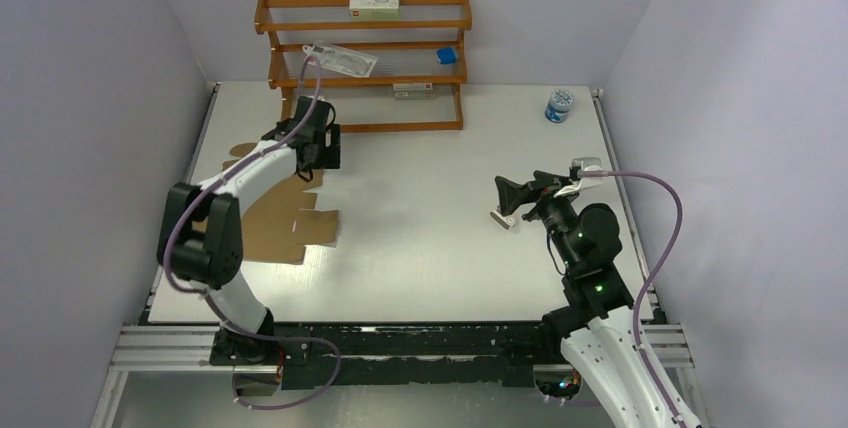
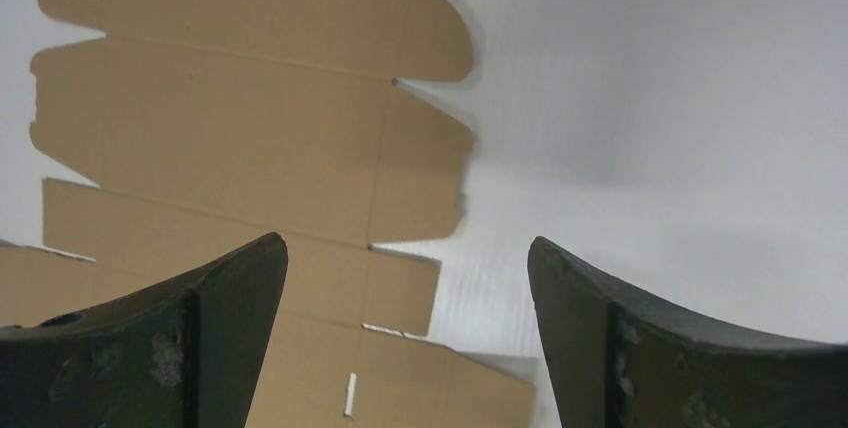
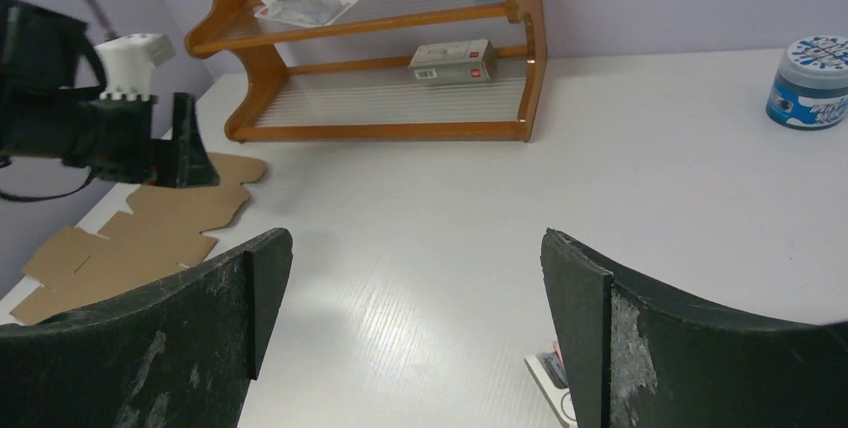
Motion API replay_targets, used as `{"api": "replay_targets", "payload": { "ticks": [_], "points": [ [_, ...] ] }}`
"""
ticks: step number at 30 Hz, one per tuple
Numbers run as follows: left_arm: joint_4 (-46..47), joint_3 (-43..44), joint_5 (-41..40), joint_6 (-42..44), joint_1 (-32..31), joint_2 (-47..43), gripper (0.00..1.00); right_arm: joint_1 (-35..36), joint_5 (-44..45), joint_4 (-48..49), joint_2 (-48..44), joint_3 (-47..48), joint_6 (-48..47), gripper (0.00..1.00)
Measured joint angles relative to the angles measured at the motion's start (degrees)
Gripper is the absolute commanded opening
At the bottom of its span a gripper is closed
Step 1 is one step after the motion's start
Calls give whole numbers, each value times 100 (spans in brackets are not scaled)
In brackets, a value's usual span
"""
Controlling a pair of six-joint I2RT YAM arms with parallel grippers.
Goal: Fold the paper box
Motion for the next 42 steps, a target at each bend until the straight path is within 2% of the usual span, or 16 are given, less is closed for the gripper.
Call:
{"api": "replay_targets", "payload": {
  "ticks": [5,14,21,26,31,35,42],
  "points": [
    [-352,811,-334,492,-96,1010,88,0,-24,9,24,-37,2,100],
    [-721,1384,-1032,1049,-334,2149,72,0,-57,44,33,-39,0,100],
    [-782,1641,-1641,1392,-660,2468,62,0,-85,44,101,-39,-2,100],
    [-791,1650,-1963,1543,-737,2677,59,0,-103,44,142,-39,-2,100],
    [-789,1655,-2229,1663,-756,2791,52,0,-107,44,153,-39,-2,100],
    [-782,1679,-2433,1749,-793,2914,40,0,-107,44,151,-39,-2,100],
    [-785,1639,-2557,1875,-999,3018,12,0,-109,44,96,-39,-2,100]
  ]
}}
